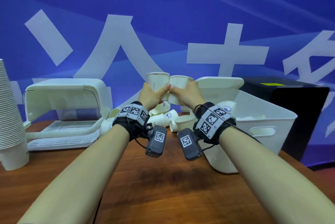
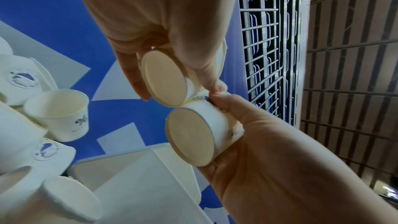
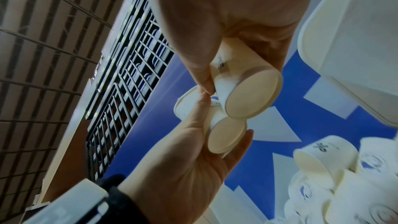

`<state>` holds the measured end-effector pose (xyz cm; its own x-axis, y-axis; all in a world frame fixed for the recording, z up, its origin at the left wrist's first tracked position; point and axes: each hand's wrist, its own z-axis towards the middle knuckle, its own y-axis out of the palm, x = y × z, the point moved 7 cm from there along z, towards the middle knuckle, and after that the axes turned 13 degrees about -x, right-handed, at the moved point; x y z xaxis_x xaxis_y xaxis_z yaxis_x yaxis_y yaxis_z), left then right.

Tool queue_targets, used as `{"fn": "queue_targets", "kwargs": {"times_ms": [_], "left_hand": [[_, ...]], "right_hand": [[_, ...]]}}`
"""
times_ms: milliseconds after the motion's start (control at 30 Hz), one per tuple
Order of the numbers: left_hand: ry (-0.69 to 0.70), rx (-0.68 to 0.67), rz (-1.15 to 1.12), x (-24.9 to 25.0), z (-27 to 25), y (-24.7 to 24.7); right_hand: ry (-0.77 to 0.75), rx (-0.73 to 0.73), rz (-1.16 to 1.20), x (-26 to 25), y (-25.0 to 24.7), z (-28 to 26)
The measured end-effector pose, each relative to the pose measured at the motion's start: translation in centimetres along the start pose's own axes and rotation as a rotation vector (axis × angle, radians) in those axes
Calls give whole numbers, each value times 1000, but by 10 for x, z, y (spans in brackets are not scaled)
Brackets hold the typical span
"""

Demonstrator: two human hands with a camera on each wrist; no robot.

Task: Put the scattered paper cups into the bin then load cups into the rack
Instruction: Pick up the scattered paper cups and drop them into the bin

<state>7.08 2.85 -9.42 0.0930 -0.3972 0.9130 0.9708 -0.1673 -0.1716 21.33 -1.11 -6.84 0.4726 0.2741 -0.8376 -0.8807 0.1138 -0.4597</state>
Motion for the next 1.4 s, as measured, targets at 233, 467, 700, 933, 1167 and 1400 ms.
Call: {"fn": "queue_targets", "kwargs": {"times_ms": [233,467,700,933,1167,1400], "left_hand": [[-61,-12,-16,17,16,39],[-111,-116,-117,26,25,97],[-139,-213,112,37,33,142],[-45,-211,318,32,38,164],[-107,-289,541,29,54,180],[-150,-413,734,20,53,194]], "right_hand": [[70,66,97,13,-46,5],[273,105,299,40,-82,-9],[344,125,323,53,-114,-21],[395,198,292,83,-143,-22],[437,124,346,101,-138,-28],[429,112,303,105,-136,-24]]}}
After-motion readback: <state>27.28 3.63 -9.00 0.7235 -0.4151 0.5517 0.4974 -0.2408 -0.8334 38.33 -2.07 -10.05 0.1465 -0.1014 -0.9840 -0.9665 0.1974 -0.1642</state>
